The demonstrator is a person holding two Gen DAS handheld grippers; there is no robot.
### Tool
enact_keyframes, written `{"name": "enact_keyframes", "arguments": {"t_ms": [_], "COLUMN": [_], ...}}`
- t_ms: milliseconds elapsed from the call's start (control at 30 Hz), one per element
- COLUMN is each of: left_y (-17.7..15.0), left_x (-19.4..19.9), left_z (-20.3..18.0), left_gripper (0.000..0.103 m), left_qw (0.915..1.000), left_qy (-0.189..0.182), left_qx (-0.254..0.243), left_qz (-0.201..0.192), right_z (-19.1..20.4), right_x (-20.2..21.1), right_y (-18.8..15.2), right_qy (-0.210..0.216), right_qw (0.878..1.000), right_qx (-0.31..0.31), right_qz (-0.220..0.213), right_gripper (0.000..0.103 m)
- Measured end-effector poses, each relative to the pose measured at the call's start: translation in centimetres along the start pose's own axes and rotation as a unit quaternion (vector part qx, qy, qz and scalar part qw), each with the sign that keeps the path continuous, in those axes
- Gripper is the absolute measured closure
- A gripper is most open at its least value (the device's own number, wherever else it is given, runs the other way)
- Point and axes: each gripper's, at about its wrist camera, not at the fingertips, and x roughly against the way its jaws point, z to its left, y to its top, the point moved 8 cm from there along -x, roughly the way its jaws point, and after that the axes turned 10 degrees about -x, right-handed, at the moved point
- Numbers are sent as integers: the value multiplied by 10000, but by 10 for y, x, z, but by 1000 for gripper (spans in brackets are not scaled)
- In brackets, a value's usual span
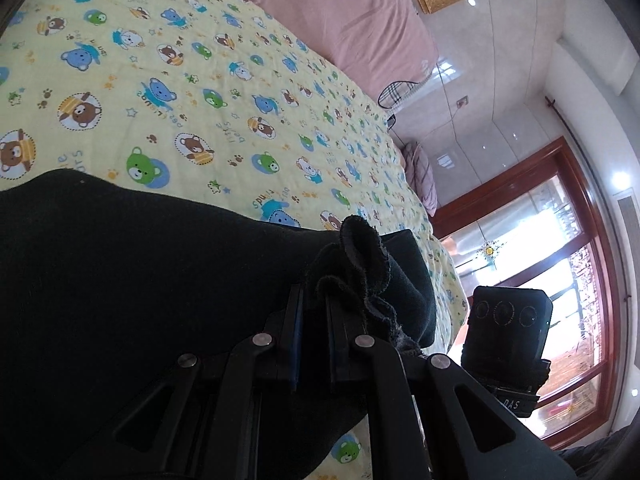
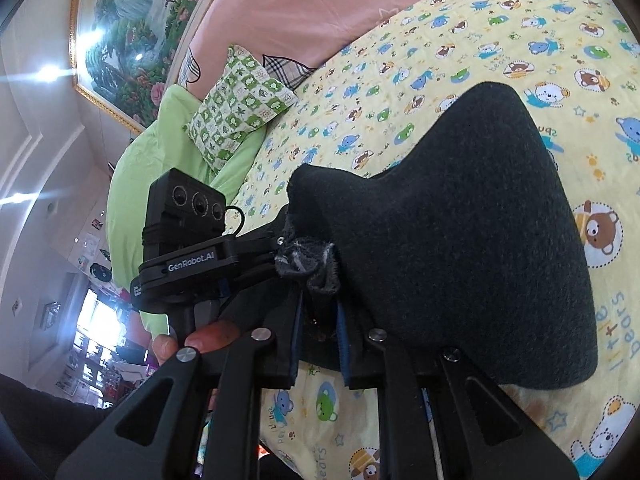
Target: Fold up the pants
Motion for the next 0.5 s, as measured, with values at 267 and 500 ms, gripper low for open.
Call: {"name": "enact_keyframes", "arguments": {"t_ms": [267, 500], "left_y": [-4, -15], "left_x": [43, 92], "left_z": [3, 10], "left_gripper": [95, 95], "left_qw": [9982, 9923], "left_qy": [396, 894], "left_qx": [145, 329], "left_qz": [-429, -796], "right_z": [12, 28], "right_x": [-6, -14], "right_y": [-7, -11], "right_qy": [69, 128], "right_qw": [9999, 9994], "right_qx": [85, 229], "right_qz": [84, 223], "right_gripper": [66, 65]}}
